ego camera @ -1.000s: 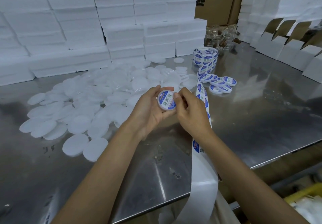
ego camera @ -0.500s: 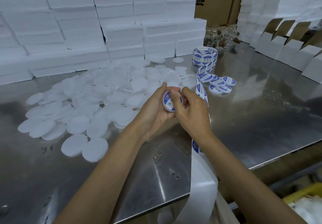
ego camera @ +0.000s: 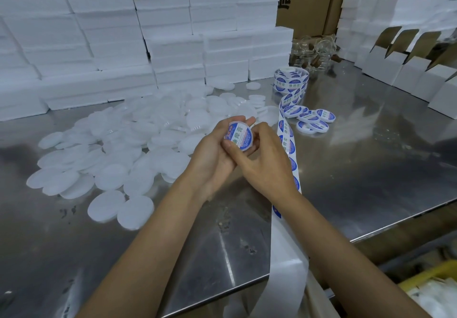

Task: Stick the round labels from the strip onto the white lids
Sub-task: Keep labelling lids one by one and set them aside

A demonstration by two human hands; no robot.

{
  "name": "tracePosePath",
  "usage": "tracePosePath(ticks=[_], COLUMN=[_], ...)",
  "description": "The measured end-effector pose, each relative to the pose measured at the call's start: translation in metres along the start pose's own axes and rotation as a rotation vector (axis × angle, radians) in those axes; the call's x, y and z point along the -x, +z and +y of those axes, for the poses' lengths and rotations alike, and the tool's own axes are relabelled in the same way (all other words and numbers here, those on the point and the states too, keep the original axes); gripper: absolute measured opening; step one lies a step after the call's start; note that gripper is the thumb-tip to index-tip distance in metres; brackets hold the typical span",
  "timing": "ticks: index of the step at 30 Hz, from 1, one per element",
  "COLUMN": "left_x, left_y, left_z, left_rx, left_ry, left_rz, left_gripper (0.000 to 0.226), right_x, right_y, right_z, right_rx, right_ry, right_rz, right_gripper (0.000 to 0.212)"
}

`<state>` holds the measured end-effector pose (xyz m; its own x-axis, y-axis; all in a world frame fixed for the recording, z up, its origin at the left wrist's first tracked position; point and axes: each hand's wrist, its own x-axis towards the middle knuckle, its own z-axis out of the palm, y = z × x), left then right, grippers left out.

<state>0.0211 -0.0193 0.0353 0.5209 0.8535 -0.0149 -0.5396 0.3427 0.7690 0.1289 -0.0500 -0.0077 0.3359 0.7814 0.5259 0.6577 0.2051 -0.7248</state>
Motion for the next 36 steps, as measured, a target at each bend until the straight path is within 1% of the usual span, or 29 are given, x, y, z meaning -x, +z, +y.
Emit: tracePosePath(ticks=[3,7,14,18,21,23,24,27,29,32,34,36], left_x=[-0.001,-0.004,-0.004,-0.004,-0.005,-0.005,-0.005,-0.006,-0.005,-0.002,-0.002,-0.002], left_y=[-0.001,-0.004,-0.008,-0.009,-0.009,-0.009,-0.009,-0.012,-0.014,-0.017,-0.017,-0.017], left_z=[-0.001,-0.001,-0.002,-0.004,-0.003,-0.004,-0.004,-0.005,-0.004,-0.001,0.001,0.003], left_rx=[-0.027,-0.105,-0.199,-0.256,-0.291,-0.325,-0.352,-0.46,-0.552,-0.633,-0.665,-0.688], left_ry=[0.031,0.076,0.083,0.088,0.101,0.115,0.125,0.172,0.21,0.236,0.244,0.233], left_rz=[0.011,-0.001,-0.022,-0.015,0.003,0.012,0.013,0.034,0.089,0.171,0.179,0.154], left_gripper=[0.029,0.033,0.032,0.032,0.031,0.031,0.03,0.022,0.016,0.017,0.018,0.02], right_x=[-0.002,-0.004,-0.006,-0.006,-0.005,-0.004,-0.004,-0.005,-0.005,-0.005,-0.005,-0.005], right_y=[0.0,-0.001,-0.005,-0.006,-0.004,-0.002,-0.001,-0.003,-0.004,-0.005,-0.005,-0.005], right_z=[0.001,0.001,0.003,0.008,0.004,0.002,0.002,0.004,0.005,0.006,0.007,0.007], right_rx=[-0.068,-0.221,-0.271,-0.231,-0.292,-0.284,-0.268,-0.274,-0.309,-0.316,-0.325,-0.338], right_ry=[-0.027,-0.007,-0.003,-0.008,0.031,0.046,0.039,0.003,0.005,0.018,0.031,0.044], right_rz=[-0.008,-0.029,0.031,0.054,0.031,0.003,-0.001,0.017,0.018,0.009,0.004,0.014], right_gripper=[0.037,0.025,0.011,0.018,0.021,0.031,0.033,0.024,0.022,0.022,0.021,0.019])
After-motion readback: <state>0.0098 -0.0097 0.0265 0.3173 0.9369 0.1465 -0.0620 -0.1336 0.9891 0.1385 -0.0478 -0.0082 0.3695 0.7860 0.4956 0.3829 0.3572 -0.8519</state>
